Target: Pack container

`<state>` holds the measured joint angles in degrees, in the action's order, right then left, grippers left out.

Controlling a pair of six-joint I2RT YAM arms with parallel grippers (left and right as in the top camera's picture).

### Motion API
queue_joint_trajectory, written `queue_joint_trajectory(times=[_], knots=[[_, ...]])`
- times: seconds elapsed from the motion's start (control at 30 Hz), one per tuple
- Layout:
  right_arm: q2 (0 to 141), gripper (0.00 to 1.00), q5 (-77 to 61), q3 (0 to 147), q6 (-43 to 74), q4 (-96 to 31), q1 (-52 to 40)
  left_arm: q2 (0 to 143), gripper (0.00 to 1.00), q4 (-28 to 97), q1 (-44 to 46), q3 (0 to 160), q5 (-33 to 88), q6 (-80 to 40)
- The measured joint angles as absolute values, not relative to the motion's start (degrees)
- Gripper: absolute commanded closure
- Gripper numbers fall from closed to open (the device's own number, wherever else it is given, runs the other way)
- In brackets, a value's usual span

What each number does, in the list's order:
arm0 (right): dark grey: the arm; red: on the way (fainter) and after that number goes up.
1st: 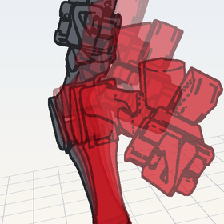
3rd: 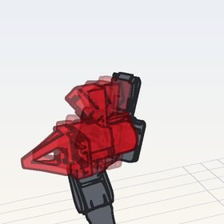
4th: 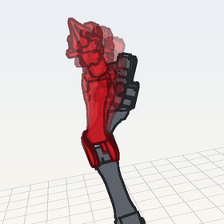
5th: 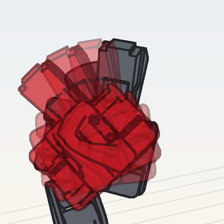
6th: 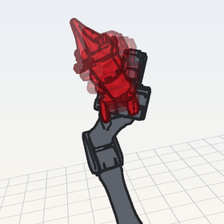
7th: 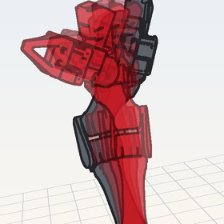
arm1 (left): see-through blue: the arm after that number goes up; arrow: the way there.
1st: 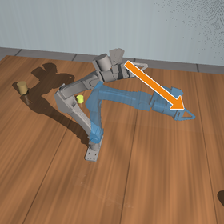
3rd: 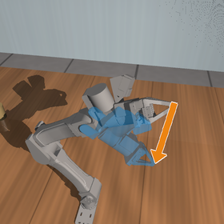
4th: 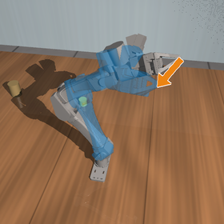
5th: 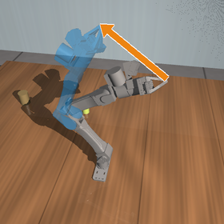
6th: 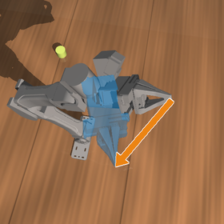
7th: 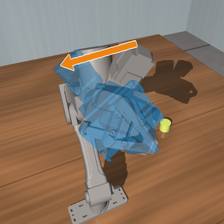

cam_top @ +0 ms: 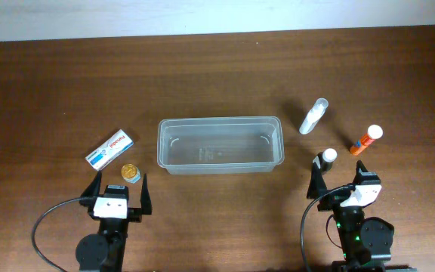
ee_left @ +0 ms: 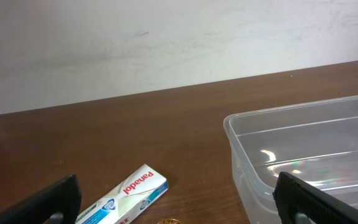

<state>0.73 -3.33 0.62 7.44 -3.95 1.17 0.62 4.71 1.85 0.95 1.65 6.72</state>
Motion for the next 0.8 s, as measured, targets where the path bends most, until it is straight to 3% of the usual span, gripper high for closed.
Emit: queue_joint_trajectory(times=[0.57, 0.8], knots=[[0.73, 0.02, -6.48, 1.30, 9.32, 2.46, 1.21, 0.62, 0.01, 4.71, 1.85, 0.95, 1.65, 6.72], [6.66, 0.02, -10.31, 17.08, 10.72, -8.32, 1.26, 0.62, 0.01, 4.69, 1.85, 0.95, 1.65, 6.72]])
